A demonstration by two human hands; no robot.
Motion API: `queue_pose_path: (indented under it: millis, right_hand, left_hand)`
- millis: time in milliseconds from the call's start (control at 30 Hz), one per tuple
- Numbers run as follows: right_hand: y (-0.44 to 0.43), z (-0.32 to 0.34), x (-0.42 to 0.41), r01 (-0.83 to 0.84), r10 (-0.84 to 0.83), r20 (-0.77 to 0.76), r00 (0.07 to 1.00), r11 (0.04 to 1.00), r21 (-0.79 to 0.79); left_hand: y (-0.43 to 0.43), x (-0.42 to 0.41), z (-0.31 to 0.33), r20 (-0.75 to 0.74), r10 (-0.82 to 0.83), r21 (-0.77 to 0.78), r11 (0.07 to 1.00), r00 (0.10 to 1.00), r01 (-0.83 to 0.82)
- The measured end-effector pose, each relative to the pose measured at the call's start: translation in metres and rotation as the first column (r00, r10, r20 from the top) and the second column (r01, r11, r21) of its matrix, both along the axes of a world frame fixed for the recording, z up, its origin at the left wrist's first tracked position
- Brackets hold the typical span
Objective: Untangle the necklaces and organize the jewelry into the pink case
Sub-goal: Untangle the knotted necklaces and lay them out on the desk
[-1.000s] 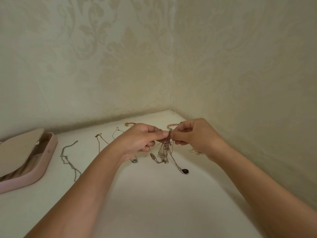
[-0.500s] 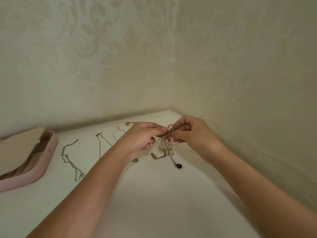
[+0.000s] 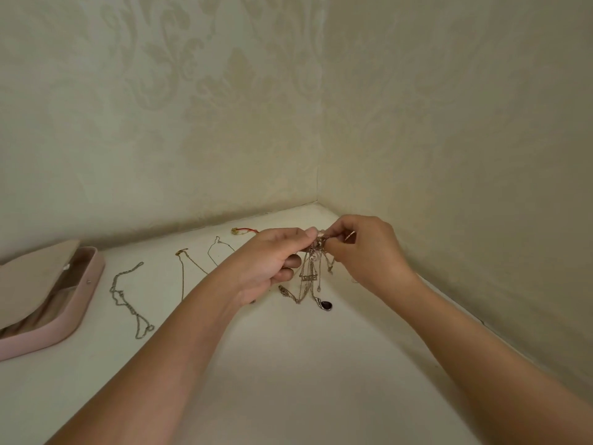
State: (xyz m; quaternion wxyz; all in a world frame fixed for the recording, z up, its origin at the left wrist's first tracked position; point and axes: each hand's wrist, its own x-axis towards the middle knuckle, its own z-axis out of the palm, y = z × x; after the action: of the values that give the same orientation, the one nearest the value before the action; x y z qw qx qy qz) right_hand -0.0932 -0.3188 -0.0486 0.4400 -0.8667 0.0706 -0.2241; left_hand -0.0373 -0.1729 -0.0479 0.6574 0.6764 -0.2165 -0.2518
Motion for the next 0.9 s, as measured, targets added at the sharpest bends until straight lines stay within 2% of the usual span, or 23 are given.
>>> queue_pose_path:
  millis: [33,100,200,267,367,533,600,767,833,900]
  right_hand:
    - [-0.001,0.001,0.001,-0.002,0.004,-0.030,1.000,0.999,0.052]
    - [-0.004,0.005,0.001,-0.058,0.086,-0.087,0.992,0.958,0.282]
    - [-0.008,0.011,0.000,-0.198,0.295,-0.041,0.955,0.732,0.652]
    - [-0.008,0.012,-0.001,-0.202,0.358,-0.027,0.933,0.586,0.785]
    - [-0.008,0.012,0.000,-0.191,0.410,-0.031,0.912,0.488,0.852]
    - [-0.010,0.012,0.000,-0.299,0.504,0.058,0.862,0.412,0.861]
    - [-0.011,0.011,-0.001,-0.324,0.512,0.060,0.857,0.444,0.835]
    - [-0.011,0.007,-0.002,-0.395,0.566,-0.054,0.822,0.637,0.662]
    - [-0.007,0.006,-0.003,-0.382,0.522,-0.096,0.847,0.725,0.573]
    - [-0.005,0.006,-0.003,-0.350,0.461,-0.090,0.883,0.774,0.527]
  left_hand:
    - [0.000,0.001,0.001,-0.008,0.003,-0.014,1.000,1.000,-0.003]
    - [0.003,0.004,0.002,-0.045,0.020,-0.053,0.998,0.999,-0.023]
    - [0.006,0.006,0.002,-0.075,0.014,-0.045,0.999,0.997,-0.017]
    - [0.007,0.006,0.001,-0.073,0.006,-0.022,1.000,0.997,-0.007]
    - [0.006,0.006,0.002,-0.108,0.038,-0.069,0.997,0.993,-0.045]
    - [0.007,0.005,0.008,-0.160,0.027,-0.222,0.973,0.987,-0.063]
    - [0.008,0.004,0.010,-0.164,0.029,-0.249,0.966,0.986,-0.070]
    - [0.008,-0.001,0.013,-0.082,0.030,-0.175,0.984,0.996,-0.044]
    - [0.008,-0.001,0.014,-0.051,0.027,-0.150,0.988,0.998,-0.035]
    - [0.009,0.000,0.013,-0.029,0.045,-0.127,0.991,0.999,-0.048]
